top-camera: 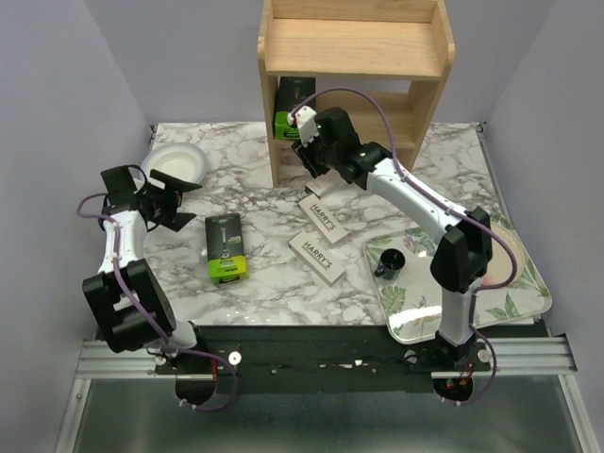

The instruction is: Place and organize the shaving razors onto the shelf

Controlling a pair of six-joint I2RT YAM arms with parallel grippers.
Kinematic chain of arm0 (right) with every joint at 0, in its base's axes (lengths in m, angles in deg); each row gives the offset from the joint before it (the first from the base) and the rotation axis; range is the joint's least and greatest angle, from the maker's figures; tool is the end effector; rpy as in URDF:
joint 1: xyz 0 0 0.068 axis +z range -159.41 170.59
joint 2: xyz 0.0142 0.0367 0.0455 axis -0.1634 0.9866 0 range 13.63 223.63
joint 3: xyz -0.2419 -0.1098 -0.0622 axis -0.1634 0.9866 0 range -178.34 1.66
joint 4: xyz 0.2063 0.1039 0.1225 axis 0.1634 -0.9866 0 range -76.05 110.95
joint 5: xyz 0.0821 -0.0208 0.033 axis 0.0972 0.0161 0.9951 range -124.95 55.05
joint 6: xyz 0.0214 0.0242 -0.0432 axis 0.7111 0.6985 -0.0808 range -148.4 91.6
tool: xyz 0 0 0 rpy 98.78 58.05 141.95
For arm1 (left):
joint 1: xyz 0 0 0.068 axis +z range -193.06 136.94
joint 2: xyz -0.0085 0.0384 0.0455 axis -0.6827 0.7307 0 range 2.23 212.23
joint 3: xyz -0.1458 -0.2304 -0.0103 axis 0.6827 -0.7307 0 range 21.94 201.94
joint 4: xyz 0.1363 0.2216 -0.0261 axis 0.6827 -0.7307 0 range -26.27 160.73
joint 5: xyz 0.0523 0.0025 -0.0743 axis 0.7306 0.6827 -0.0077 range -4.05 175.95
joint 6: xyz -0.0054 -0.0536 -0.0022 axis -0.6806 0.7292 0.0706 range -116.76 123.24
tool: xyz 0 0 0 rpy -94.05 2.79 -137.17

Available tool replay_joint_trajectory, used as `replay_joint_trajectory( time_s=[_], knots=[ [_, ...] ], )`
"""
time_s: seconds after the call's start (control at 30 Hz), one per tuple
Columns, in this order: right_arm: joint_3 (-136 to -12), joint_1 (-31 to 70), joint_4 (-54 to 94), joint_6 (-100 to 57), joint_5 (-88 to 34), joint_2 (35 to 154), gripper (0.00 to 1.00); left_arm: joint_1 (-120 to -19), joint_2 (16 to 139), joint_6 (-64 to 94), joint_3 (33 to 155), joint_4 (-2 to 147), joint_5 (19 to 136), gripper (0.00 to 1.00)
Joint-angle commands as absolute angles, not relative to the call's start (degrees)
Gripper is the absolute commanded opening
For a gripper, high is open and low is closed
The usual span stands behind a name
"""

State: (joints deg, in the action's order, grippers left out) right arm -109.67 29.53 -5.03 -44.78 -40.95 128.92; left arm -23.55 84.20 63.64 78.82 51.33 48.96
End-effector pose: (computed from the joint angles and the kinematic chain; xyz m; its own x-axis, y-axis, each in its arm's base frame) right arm 0.3728 0.2963 0.3406 -0.2160 -0.5350 -0.8167 -0.6415 0.7084 -0.2944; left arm 0.2932 0.0812 0.2537 -0.4461 -0.8949 0.0143 -0.5062 0.2391 -0.8286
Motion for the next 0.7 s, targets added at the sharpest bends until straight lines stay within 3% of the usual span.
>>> replay_joint_trajectory(
  time_s=[0.0,0.17,0.47,0.57,0.67],
  knots=[
    [-99.17,29.79,-8.94,-35.28,-22.41,117.44,0.50,-16.70,84.58,45.45,81.62,27.07,51.40,0.90],
    [-91.51,31.80,-4.02,-22.18,-8.33,116.11,0.59,-16.51,82.04,43.23,75.48,25.55,52.38,0.91],
    [-87.64,33.66,8.73,-3.71,7.49,126.91,0.60,-23.54,80.27,46.83,61.67,35.56,52.64,0.87],
    [-86.15,33.66,11.80,0.42,10.92,129.64,0.59,-26.53,80.45,47.27,59.65,39.87,53.08,0.76],
    [-83.42,33.66,15.67,4.29,12.34,131.40,0.59,-27.32,81.94,48.50,57.89,43.48,52.38,0.58]
  ],
)
